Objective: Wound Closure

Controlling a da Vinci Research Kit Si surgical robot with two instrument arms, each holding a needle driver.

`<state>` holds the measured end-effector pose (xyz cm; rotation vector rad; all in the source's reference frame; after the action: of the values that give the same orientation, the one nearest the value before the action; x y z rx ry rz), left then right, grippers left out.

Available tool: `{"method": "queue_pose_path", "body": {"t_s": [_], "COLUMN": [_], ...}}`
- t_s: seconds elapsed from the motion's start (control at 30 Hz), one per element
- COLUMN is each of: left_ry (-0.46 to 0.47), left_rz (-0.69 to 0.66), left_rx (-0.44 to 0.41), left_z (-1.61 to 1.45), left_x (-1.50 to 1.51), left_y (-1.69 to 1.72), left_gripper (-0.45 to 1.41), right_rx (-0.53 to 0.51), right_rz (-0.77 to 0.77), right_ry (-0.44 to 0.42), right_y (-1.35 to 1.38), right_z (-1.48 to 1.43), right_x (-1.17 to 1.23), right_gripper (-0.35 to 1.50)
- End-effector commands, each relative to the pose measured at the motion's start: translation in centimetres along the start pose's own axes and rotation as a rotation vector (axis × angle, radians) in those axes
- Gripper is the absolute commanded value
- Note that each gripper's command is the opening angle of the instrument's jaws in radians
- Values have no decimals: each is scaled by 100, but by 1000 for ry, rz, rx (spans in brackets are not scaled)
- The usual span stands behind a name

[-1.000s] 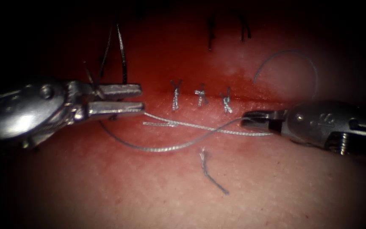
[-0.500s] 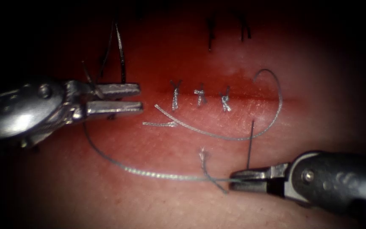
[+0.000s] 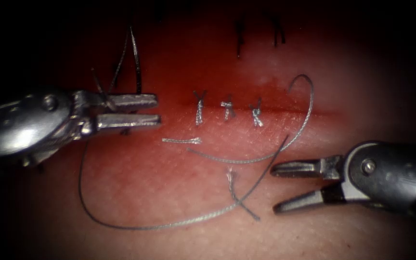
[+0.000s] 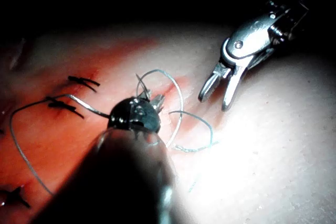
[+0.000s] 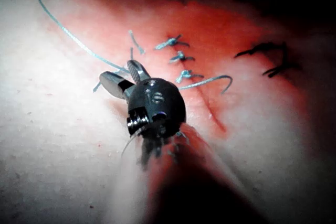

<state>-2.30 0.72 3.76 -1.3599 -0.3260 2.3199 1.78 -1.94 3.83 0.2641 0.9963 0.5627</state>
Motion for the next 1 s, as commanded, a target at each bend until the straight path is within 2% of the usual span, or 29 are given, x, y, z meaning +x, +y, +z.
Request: {"method": "queue_pose_path", "body": {"t_s": [0.03,0.17,0.23,0.33,0.37,0.47,0.6,0.7,0.87,0.93,0.97,1.0], "left_ry": [2,2,2,2,1,1,0,0,0,0,0,0], "left_rz": [1,1,1,1,1,1,1,1,2,2,2,1], "left_rx": [1,1,1,2,2,4,5,5,5,4,4,4], "left_z": [8,9,9,9,9,11,11,10,10,10,10,10], "left_x": [1,1,1,1,1,1,1,1,1,0,0,0], "left_y": [-4,-6,-6,-6,-6,-5,-4,-4,-4,-4,-4,-4], "left_gripper": [-45,-45,-45,-45,-45,-45,-45,-45,-45,-45,-45,-45], "right_rx": [-5,-29,-38,-72,-106,-220,-317,-328,-279,-205,-159,-121], "right_rz": [-15,-52,-59,-57,-52,-33,-14,-47,-96,-126,-145,-152], "right_ry": [0,-3,-4,-13,-21,-46,-105,-169,-295,-325,-337,-330], "right_y": [11,26,29,36,40,52,70,74,72,67,64,60], "right_z": [7,19,27,37,40,44,47,45,44,45,46,47], "right_x": [-2,-8,-12,-15,-15,-16,-26,-38,-58,-64,-65,-66], "right_gripper": [47,62,59,21,-1,-35,-35,-35,-35,10,20,20]}}
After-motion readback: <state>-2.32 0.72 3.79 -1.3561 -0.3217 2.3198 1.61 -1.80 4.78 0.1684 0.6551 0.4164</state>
